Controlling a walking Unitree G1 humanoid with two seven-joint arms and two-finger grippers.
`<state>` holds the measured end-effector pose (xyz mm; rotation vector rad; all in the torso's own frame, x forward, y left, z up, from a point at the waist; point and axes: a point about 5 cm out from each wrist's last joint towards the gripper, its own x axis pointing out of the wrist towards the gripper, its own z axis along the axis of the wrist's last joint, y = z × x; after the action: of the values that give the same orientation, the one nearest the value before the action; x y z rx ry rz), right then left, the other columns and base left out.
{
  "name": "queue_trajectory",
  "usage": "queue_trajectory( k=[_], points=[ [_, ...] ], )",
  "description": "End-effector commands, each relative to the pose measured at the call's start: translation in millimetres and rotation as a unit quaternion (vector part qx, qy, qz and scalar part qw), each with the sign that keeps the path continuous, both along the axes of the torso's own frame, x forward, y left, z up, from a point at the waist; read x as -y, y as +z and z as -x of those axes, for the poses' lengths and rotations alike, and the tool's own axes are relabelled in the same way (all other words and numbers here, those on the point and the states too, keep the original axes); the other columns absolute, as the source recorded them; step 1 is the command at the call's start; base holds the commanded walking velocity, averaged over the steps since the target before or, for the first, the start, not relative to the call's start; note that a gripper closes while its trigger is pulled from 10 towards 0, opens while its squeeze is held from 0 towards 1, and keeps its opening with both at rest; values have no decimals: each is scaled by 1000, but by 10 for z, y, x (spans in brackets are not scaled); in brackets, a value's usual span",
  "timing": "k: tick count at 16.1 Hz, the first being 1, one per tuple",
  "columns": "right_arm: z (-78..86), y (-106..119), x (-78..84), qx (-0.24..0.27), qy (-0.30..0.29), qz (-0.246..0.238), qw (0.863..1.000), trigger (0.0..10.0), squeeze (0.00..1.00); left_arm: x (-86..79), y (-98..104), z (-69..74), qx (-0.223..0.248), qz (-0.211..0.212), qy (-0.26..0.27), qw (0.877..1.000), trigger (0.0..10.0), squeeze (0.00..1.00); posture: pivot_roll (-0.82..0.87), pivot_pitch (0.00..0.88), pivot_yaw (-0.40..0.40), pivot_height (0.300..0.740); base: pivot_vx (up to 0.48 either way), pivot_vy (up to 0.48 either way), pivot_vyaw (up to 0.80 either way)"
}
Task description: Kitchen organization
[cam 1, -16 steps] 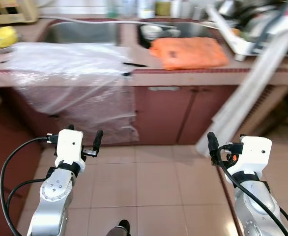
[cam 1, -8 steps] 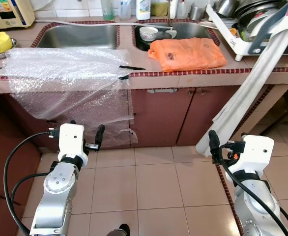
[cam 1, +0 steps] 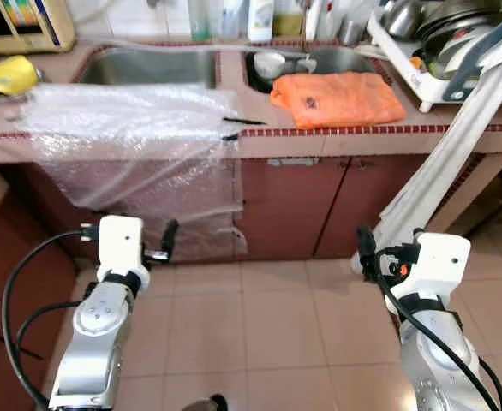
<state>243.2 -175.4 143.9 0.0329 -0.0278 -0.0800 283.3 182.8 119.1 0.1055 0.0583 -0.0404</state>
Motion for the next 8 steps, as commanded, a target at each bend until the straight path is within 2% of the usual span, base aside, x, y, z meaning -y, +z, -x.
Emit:
queue_trajectory(
  k=[1,8],
  points=[
    [24,-14,64,-3,-12,6,1000,10000,0,37,-26,-1,-9,1,-6,1000,10000,0,-17,115,-7,740,0,337,0],
    [28,-12,87,-1,-21,6,1000,10000,0,57,-47,-6,-15,0,-9,1000,10000,0,-22,119,-4,740,0,335,0]
  ],
)
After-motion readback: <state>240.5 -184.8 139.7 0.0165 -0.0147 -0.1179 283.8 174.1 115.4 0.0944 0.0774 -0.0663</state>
